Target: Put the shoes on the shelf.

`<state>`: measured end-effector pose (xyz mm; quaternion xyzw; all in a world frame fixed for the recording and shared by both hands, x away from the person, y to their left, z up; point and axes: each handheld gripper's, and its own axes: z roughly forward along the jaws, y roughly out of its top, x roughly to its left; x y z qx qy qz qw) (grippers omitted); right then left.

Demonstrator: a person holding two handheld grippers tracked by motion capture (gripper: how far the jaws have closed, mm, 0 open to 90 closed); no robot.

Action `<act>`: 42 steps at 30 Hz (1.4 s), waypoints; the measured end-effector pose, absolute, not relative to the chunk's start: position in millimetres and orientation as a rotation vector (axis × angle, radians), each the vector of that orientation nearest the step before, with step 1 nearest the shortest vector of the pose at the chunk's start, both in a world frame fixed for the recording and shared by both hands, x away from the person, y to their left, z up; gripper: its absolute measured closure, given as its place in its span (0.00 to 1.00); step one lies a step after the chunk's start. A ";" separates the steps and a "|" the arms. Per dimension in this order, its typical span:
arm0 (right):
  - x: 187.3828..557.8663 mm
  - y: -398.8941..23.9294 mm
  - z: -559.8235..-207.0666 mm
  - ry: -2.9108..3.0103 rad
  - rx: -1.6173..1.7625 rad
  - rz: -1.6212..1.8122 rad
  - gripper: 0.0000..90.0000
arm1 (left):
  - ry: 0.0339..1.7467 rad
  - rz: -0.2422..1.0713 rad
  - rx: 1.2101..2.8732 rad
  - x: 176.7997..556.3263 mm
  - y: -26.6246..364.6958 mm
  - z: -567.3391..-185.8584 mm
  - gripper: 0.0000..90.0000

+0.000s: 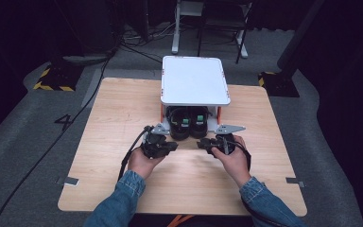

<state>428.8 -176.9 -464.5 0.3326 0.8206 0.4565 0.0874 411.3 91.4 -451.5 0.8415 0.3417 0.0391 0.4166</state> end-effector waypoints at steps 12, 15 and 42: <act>450.2 -172.1 -482.4 2.436 1.028 1.346 0.80 | 0.992 0.132 2.120 448.2 64.9 -475.7 0.98; 455.7 -174.4 -484.5 2.424 1.036 1.336 0.82 | 1.008 0.161 2.110 451.4 64.0 -476.9 0.99; 504.6 -163.1 -488.8 2.366 1.049 1.293 0.89 | 1.123 0.263 2.082 501.4 56.4 -484.5 0.98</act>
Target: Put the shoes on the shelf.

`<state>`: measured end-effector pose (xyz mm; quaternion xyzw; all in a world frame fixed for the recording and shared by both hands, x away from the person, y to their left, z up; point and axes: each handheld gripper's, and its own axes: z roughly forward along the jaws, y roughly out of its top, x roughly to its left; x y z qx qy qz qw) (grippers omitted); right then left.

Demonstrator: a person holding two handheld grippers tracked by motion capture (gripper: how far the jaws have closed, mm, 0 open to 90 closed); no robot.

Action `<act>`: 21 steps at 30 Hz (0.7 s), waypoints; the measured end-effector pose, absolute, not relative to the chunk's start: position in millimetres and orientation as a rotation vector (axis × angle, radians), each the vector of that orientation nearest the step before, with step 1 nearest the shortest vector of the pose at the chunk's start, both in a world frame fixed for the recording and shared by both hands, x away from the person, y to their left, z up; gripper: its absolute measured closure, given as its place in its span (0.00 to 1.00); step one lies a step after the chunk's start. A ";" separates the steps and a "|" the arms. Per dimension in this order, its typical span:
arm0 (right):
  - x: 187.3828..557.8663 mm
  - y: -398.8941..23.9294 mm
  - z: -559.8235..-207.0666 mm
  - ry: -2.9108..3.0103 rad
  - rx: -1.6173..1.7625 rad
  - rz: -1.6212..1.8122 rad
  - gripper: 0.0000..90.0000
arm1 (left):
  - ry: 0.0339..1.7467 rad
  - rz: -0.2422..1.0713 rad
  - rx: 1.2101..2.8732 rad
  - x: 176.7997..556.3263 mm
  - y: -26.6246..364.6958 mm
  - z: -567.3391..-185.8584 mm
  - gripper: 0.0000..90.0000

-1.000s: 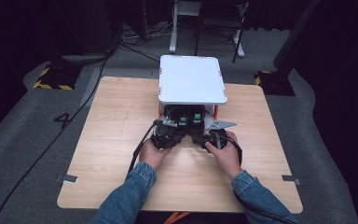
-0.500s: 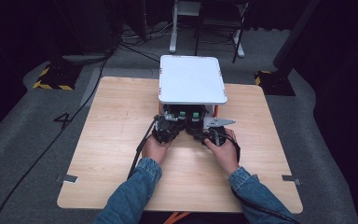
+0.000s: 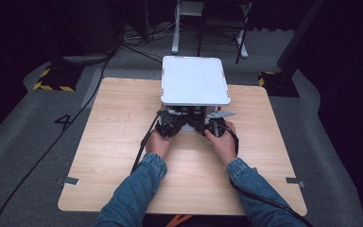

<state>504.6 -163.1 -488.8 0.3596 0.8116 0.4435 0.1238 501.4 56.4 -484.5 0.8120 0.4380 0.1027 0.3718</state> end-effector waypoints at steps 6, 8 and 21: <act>513.2 -157.3 -491.0 2.350 1.064 1.302 0.85 | 1.136 0.300 2.062 504.9 59.9 -485.5 0.92; 510.9 -155.7 -488.9 2.352 1.057 1.308 0.75 | 1.134 0.296 2.058 503.8 60.3 -485.3 0.85; 472.0 -171.0 -450.7 2.335 0.927 1.378 0.61 | 1.008 0.259 2.023 452.9 68.4 -453.5 0.72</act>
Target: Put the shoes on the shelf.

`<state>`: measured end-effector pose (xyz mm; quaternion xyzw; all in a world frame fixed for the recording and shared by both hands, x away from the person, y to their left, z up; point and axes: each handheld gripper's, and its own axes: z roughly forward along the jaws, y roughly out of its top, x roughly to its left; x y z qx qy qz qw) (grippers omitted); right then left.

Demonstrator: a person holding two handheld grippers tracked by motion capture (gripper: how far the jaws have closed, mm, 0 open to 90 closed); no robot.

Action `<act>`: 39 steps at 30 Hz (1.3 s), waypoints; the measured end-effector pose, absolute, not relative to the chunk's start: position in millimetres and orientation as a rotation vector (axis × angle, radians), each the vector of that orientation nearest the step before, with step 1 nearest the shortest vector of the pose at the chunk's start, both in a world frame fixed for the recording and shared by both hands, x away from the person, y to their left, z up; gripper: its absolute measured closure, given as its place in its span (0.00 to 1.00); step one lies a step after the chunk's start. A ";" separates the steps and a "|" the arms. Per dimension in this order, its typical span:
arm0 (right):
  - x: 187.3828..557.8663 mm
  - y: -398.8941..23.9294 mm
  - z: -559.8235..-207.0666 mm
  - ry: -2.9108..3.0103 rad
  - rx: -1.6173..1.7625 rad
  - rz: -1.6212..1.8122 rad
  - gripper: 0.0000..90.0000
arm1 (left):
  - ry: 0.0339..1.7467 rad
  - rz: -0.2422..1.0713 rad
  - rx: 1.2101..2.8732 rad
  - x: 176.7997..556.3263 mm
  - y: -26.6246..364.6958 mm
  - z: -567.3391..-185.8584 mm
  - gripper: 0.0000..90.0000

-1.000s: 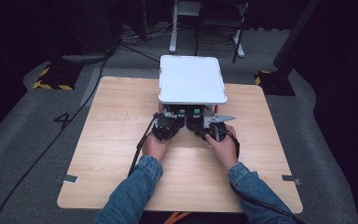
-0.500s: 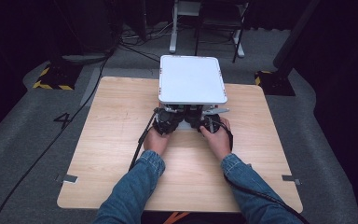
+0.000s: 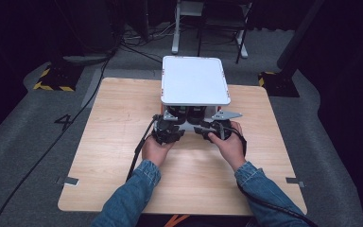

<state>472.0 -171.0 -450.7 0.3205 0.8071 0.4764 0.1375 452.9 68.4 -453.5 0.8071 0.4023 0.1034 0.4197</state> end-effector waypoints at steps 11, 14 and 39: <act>442.1 -220.6 -397.4 2.227 0.848 1.440 0.43 | 0.884 0.355 2.009 404.9 98.3 -405.3 0.57; 439.4 -234.7 -391.1 2.227 0.847 1.399 0.39 | 0.874 0.375 2.018 395.6 113.2 -397.4 0.54; 415.7 -354.0 -397.2 2.345 1.073 1.213 0.17 | 1.121 0.423 2.078 378.1 226.5 -404.2 0.34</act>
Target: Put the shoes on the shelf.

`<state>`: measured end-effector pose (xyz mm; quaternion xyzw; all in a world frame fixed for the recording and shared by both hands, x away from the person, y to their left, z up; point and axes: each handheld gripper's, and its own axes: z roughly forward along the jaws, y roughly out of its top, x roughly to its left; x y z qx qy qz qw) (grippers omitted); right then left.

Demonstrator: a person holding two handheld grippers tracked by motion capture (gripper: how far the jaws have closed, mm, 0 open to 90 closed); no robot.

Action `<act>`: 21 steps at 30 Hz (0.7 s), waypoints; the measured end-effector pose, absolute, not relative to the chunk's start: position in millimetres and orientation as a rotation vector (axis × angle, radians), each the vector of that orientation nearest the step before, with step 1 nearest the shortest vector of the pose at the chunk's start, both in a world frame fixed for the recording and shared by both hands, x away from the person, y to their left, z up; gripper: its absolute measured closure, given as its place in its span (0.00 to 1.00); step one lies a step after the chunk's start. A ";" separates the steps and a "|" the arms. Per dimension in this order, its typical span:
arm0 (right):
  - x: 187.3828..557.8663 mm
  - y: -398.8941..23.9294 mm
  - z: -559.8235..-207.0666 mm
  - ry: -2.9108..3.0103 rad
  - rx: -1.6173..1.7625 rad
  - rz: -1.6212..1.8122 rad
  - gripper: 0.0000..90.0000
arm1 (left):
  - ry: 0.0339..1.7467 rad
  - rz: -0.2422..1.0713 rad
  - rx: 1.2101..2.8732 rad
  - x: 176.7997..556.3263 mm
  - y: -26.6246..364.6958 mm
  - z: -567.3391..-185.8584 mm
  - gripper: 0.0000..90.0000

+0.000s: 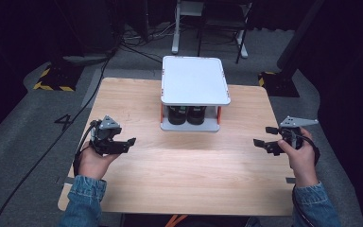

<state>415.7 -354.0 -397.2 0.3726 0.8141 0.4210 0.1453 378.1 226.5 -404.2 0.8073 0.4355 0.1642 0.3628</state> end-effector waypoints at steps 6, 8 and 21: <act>421.8 -366.5 -432.8 2.429 1.172 1.027 0.18 | 1.165 0.410 2.168 382.8 235.4 -426.8 0.34; 423.9 -368.9 -441.6 2.439 1.189 1.036 0.17 | 1.171 0.389 2.175 384.8 237.3 -432.1 0.34; 436.1 -371.5 -487.5 2.443 1.153 1.025 0.18 | 1.246 0.352 2.225 397.1 245.2 -472.8 0.34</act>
